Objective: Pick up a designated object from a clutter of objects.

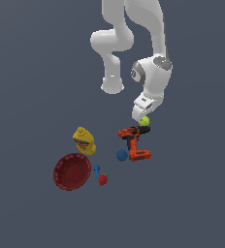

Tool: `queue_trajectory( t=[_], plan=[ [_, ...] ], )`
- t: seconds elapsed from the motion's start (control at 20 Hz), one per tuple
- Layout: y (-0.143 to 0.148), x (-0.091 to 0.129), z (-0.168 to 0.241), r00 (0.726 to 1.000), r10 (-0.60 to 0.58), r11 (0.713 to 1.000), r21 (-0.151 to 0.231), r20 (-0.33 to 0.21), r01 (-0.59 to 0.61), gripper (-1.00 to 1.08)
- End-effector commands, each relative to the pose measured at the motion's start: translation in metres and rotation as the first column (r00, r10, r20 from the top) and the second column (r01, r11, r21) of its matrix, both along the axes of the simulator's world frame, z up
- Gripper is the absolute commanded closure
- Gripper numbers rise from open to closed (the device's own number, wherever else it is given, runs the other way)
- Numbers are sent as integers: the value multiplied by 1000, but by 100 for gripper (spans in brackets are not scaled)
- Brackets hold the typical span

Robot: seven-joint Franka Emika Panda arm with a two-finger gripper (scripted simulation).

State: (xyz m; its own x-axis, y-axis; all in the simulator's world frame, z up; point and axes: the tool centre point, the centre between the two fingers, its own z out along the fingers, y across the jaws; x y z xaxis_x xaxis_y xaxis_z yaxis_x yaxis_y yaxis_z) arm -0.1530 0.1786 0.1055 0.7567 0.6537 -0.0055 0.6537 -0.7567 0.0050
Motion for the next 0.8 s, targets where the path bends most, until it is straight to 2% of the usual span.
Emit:
queue_trajectory(
  t=[0.0,0.25,0.75],
  plan=[
    [4,-10,-6,1000,31,1000,4,1,-31,-92],
    [8,-21,-13,998,61,998,7,1,-61,-92],
    [8,-21,-23,998,61,998,8,0,-61,-92]
  ],
)
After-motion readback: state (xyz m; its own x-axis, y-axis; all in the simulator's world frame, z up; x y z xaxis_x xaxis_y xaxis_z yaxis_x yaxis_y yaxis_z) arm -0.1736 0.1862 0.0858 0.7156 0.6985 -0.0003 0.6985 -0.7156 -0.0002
